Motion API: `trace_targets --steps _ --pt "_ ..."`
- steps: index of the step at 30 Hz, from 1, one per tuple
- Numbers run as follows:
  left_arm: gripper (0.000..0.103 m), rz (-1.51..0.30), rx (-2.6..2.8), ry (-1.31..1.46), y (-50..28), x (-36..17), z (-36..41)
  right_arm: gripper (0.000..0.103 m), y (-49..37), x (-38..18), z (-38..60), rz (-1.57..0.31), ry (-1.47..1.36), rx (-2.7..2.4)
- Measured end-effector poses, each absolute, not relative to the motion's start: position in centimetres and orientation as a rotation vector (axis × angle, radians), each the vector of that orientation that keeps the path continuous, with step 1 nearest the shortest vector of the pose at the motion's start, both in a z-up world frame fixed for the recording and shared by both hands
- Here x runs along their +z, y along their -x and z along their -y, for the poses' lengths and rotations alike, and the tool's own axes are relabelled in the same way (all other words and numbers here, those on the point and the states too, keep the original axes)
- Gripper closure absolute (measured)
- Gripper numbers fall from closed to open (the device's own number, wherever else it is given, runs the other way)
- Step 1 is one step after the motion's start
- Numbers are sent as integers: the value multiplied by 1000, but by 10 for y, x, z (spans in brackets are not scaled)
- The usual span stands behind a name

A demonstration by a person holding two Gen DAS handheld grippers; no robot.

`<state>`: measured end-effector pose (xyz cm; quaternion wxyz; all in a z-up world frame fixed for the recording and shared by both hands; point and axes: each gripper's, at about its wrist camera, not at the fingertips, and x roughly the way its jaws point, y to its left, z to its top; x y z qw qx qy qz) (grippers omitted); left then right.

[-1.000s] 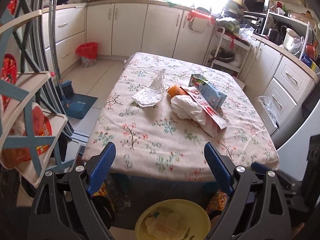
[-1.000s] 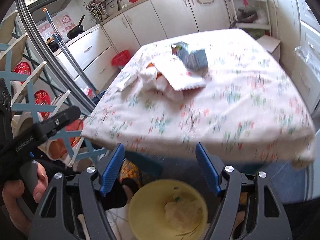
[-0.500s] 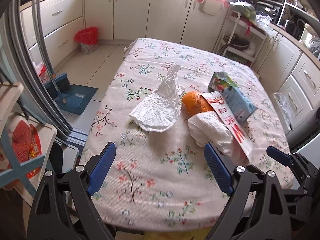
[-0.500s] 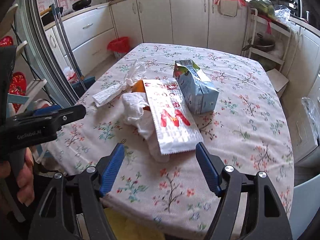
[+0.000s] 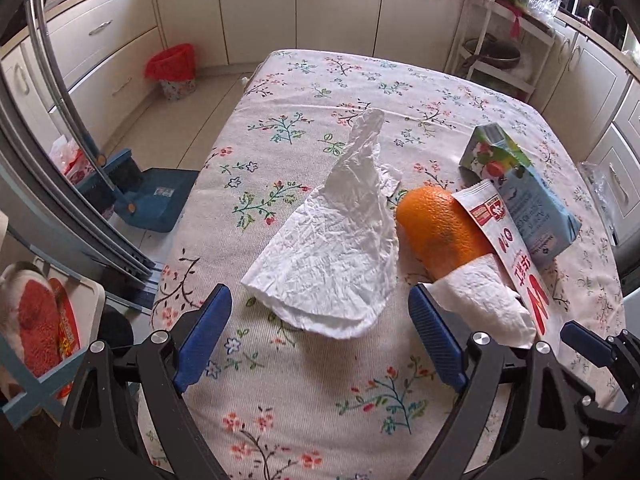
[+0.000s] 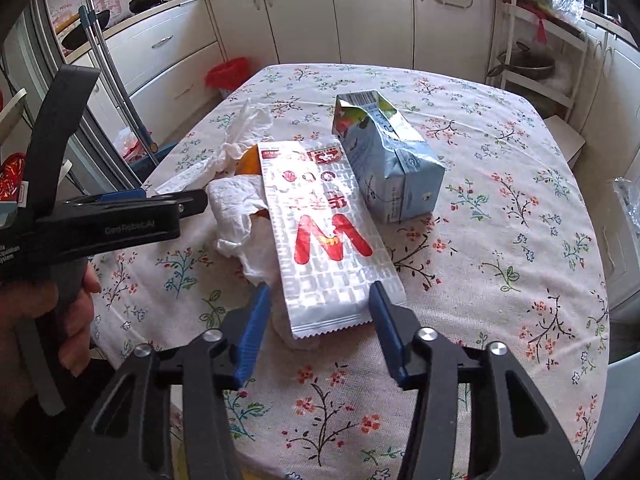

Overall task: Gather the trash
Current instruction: 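Grasp the white tissue with left tool while right tool grasps the red-white wrapper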

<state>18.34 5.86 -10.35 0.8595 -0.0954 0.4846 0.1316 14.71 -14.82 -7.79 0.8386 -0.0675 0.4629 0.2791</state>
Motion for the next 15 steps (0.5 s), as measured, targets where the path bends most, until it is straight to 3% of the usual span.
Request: trace_targets --steps 4,7,9,11,12,15 --pt "17 -1022 266 205 -190 -107 -61 86 -151 -78 153 -998 91 606" --pt "29 -1020 245 205 -194 -110 -61 96 -151 -74 156 -986 61 608" --pt "45 -1018 227 191 -195 -109 -58 97 -152 -71 161 -976 32 607" --pt "78 -1017 215 190 -195 -107 -57 97 -154 -68 164 -967 10 606" --pt "90 -1019 206 201 -195 -107 -57 97 -154 -68 166 -963 3 605" --pt "98 -1011 187 248 -193 -104 -62 99 -156 -61 173 -941 -23 598"
